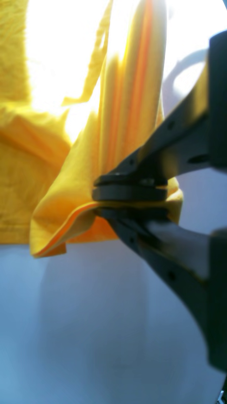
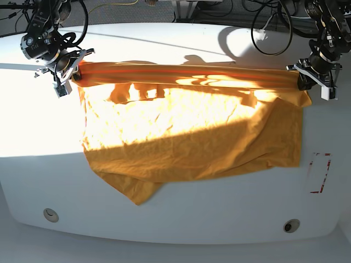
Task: Fold the T-shirt properly
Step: 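Lower the shirt onto the table, drawing it toward the robot, then pull the held shirt edge taut between both grippers to flatten it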
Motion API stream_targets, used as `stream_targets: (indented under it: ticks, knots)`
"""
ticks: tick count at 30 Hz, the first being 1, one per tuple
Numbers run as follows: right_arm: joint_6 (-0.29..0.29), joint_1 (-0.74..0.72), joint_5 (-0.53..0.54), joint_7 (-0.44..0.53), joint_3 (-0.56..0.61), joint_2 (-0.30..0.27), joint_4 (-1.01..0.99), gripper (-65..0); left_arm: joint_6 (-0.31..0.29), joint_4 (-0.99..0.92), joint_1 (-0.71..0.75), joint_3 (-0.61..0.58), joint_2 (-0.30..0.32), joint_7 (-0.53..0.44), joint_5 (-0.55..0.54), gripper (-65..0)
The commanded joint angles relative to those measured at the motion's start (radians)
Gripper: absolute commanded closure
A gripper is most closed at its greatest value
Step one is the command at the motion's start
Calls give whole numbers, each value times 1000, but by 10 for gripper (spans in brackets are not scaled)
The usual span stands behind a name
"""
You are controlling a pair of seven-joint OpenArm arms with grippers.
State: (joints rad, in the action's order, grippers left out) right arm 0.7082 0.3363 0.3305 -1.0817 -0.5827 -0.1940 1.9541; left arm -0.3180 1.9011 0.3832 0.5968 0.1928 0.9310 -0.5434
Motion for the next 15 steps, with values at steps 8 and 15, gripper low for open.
stream_targets:
  ticks: [8,15]
  knots:
    - [-10,2,-21,-12,-10,-26,-11,-2,-71,-59,21,10,60,-28,16,0]
    - [-10,25,-21,-76,-10,-28,11,-200,-115,-82,35,8,75,1,18,-169]
